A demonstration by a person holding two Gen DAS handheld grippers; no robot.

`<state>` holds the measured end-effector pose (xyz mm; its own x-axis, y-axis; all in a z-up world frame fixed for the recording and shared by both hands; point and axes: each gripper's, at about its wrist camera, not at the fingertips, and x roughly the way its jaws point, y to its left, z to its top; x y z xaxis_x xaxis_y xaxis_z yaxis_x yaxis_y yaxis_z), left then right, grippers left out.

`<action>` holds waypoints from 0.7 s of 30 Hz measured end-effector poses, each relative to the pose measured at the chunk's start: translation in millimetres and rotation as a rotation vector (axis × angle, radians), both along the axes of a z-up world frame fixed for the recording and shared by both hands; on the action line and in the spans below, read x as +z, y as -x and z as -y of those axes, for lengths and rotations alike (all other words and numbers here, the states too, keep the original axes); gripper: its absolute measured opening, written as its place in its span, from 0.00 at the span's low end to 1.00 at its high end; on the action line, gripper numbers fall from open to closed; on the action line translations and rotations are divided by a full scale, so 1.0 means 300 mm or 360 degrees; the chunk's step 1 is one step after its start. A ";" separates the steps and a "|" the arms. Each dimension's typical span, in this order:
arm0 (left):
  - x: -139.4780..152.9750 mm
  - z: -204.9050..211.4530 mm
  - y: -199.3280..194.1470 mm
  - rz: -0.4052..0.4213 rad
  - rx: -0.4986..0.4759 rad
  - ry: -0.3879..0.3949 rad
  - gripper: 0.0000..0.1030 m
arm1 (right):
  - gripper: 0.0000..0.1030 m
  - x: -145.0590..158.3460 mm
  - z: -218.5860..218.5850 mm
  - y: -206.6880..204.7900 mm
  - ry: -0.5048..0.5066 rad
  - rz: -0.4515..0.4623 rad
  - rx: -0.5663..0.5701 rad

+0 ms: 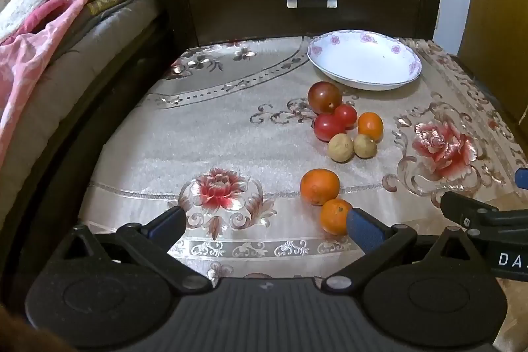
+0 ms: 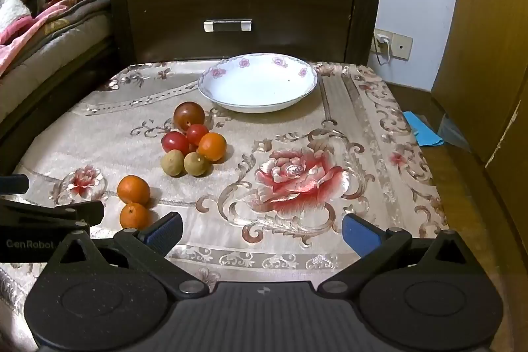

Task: Organize fruits
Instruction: 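Move both tools toward the two tangerines on the bedspread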

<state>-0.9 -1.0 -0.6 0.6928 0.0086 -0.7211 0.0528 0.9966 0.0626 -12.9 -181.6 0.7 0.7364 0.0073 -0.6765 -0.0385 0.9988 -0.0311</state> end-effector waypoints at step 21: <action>-0.039 0.001 0.002 -0.0032 0.0010 0.0009 1.00 | 0.93 -0.017 0.001 -0.008 -0.0018 -0.0058 0.0004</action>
